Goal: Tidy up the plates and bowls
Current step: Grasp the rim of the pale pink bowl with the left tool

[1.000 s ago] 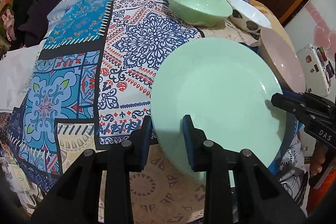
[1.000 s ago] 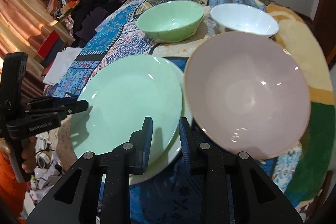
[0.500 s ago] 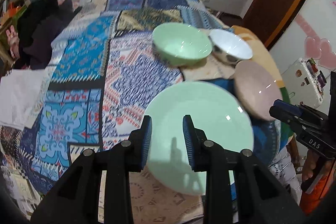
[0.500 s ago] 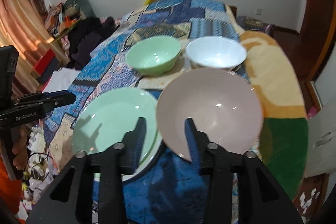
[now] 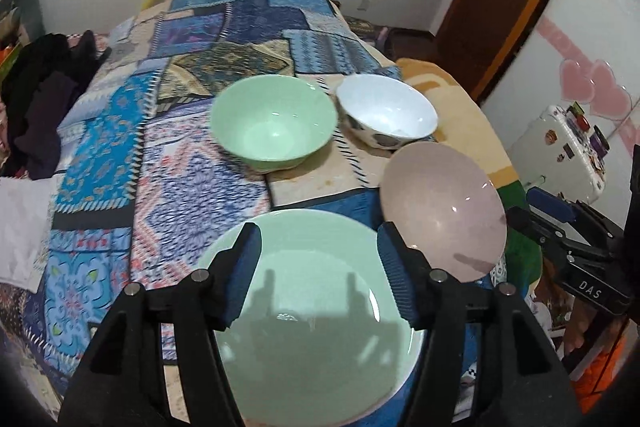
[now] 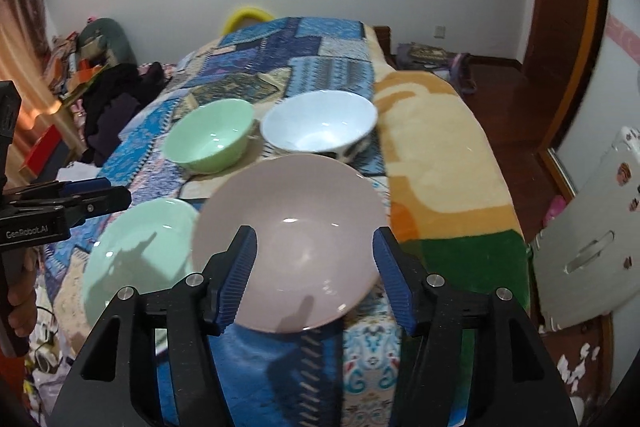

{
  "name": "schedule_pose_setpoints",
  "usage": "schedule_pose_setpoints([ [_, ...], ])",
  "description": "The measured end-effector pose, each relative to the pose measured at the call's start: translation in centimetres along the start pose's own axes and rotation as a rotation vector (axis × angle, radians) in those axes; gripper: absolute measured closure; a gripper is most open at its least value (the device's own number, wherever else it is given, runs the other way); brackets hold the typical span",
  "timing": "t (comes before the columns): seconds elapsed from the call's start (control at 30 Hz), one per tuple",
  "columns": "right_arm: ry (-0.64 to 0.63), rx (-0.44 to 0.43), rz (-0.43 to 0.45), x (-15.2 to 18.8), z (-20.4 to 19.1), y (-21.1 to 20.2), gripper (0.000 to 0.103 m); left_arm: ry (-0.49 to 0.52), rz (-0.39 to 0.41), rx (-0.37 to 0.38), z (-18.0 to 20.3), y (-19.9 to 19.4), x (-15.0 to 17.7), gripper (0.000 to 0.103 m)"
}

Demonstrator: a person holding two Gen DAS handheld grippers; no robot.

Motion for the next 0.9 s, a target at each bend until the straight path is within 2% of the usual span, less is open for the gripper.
schedule_pose_setpoints([
  [0.27,0.066,0.016,-0.057,1.4,2.9,2.2,0.046,0.026,-0.075,0.026,2.3,4.5,-0.1,0.043],
  [0.47,0.124,-0.006,-0.086,2.5,3.8,3.2,0.046,0.041,-0.127,0.043,3.4,7.5,0.2,0.043],
  [0.67,0.155,-0.044,-0.103,3.1,3.8,3.6,0.067,0.069,-0.148,0.062,4.5,9.3,0.3,0.044],
  [0.7,0.16,-0.049,-0.106,3.1,3.8,3.8,0.071,0.075,-0.147,0.066,4.7,9.5,0.3,0.045],
  [0.77,0.168,-0.057,-0.11,3.2,3.8,4.1,0.075,0.086,-0.153,0.076,5.1,9.9,0.3,0.056],
  [0.9,0.179,-0.077,-0.11,3.1,3.6,4.4,0.08,0.101,-0.172,0.099,5.8,10.7,0.3,0.068],
])
Point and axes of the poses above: each gripper's, at about its wrist camera, not at the fingertips, and y roughly the way its jaws point, z to its right, x to its underside, the point moved 5 cm from there along y, roughly the way its jaws point, and after that the axes turned 5 degrees about z, right-handed, at the moved point
